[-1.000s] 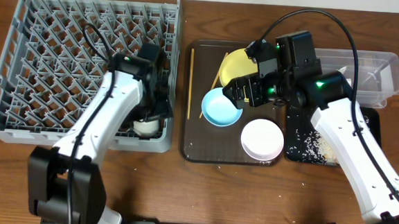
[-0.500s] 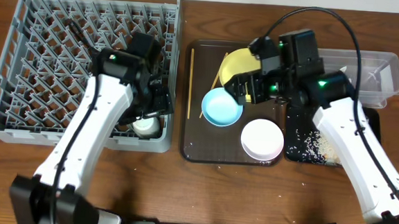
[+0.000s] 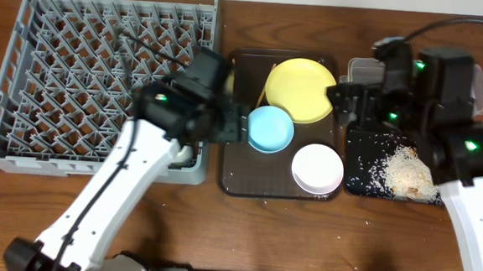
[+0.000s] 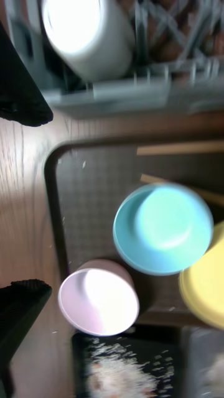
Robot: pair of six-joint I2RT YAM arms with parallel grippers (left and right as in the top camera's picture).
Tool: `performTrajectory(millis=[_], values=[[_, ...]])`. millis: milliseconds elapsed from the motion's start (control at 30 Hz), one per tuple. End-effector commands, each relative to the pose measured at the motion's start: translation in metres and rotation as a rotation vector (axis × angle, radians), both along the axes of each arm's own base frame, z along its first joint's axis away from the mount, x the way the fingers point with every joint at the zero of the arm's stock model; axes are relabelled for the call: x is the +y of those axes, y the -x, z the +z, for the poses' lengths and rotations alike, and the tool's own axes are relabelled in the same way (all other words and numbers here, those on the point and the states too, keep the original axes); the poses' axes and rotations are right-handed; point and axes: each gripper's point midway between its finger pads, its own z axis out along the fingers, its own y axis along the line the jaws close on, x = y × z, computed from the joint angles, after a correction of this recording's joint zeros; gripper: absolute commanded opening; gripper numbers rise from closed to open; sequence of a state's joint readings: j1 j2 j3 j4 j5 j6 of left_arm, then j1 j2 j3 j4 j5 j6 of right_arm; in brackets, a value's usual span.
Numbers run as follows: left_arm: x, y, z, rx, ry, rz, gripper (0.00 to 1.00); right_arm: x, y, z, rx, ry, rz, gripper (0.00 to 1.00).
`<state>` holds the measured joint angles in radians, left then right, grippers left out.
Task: Sort waste into correct bins and load items into the dishwasher
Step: 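Reach the left gripper to the pink bowl and grasp its rim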
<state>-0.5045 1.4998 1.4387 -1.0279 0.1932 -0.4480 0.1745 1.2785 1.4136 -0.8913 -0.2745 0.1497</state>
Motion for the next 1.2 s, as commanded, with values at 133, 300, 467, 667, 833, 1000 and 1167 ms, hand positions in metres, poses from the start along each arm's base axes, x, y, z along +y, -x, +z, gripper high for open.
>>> performTrajectory(millis=[133,300,467,667,833,1000,1167], values=[[-0.05,0.012,-0.038,0.073,-0.032,-0.118,0.81,-0.033,0.0,-0.012,0.072,0.04,-0.147,0.99],[-0.081,0.017,-0.061,0.085,-0.044,-0.192,0.8,-0.034,-0.001,-0.021,0.105,0.046,-0.148,0.99],[-0.104,0.021,-0.078,0.083,-0.046,-0.241,0.77,-0.033,-0.001,-0.025,0.122,0.049,-0.147,0.99],[-0.128,0.024,-0.106,0.094,-0.058,-0.289,0.75,-0.033,-0.001,-0.026,0.123,0.049,-0.147,0.99],[-0.142,0.026,-0.136,0.117,-0.078,-0.315,0.73,-0.034,0.0,-0.027,0.128,0.051,-0.147,0.99],[-0.14,0.027,-0.152,0.156,-0.096,-0.282,0.69,-0.034,0.0,-0.027,0.129,0.051,-0.147,0.99],[-0.14,0.026,-0.152,0.155,-0.096,-0.279,0.59,-0.034,0.0,-0.027,0.129,0.051,-0.147,0.99]])
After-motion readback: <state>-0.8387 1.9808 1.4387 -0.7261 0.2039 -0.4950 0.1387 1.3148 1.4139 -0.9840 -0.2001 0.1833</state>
